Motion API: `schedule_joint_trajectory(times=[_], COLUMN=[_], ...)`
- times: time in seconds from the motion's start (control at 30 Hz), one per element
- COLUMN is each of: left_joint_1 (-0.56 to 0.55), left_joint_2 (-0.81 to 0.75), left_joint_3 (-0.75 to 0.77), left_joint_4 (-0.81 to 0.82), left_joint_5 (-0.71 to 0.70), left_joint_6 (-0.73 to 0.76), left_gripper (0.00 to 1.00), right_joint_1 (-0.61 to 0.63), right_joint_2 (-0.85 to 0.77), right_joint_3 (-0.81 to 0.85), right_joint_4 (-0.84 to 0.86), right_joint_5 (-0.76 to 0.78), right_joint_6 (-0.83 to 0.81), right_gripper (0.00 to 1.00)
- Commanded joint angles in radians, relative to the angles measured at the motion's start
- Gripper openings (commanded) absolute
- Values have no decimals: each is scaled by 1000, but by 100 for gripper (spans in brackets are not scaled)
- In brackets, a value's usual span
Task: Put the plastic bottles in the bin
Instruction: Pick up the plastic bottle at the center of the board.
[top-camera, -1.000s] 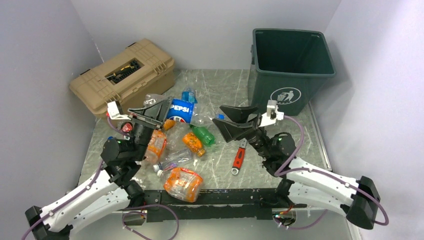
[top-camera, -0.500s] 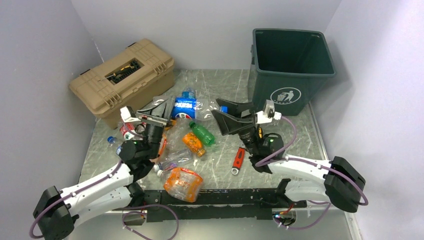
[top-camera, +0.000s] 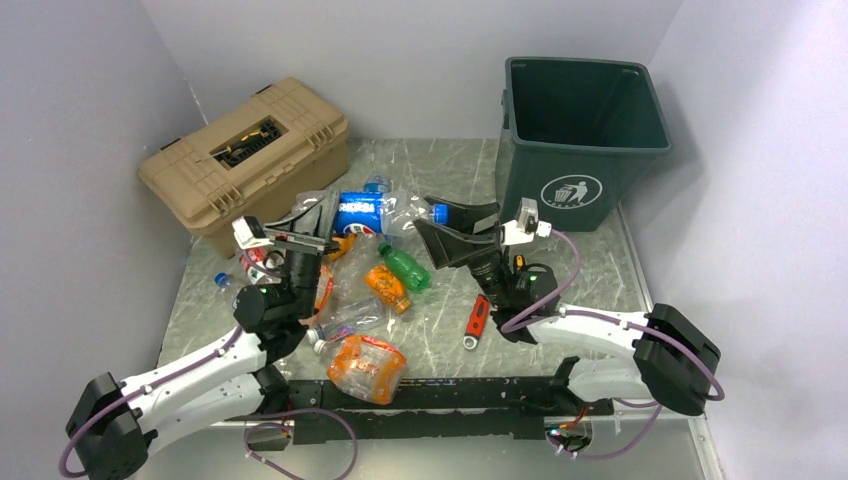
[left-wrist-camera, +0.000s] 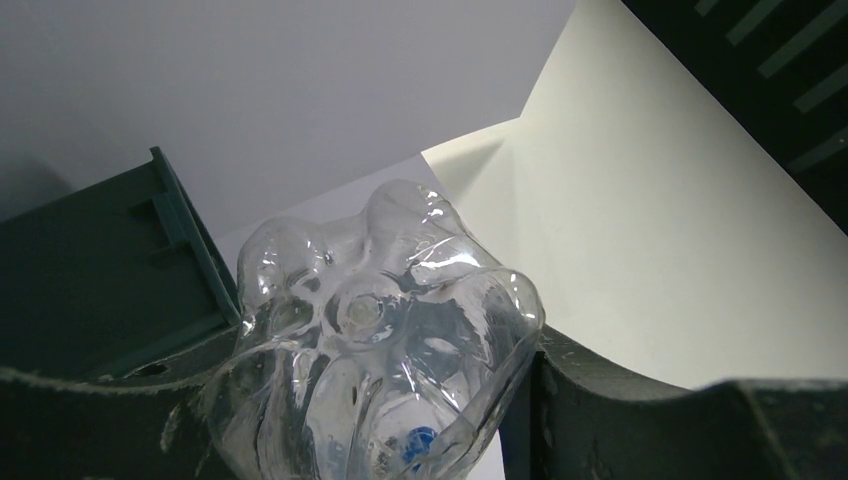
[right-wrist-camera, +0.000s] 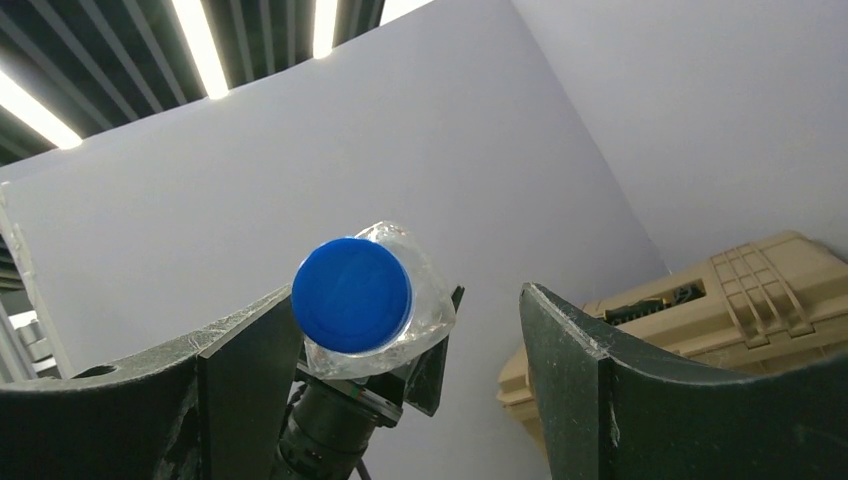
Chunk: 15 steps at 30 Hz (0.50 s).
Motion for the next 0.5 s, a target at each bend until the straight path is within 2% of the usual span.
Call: schedule_joint_trajectory(times=[0.0,0.47], left_joint_1=[-3,-2], left_joint_2=[-22,-21], left_joint_3=[-11,-22], left_joint_4=[53,11], left_joint_5=[-1,10], left_joint_6=[-19,-51], left_gripper=[0,0], right_joint_1=[3,3], right_joint_2=[-2,10], right_joint_3=[33,91], right_joint_4=[198,173], right_joint_5=[9,9], right_joint_6=[14,14], right_gripper=[81,81])
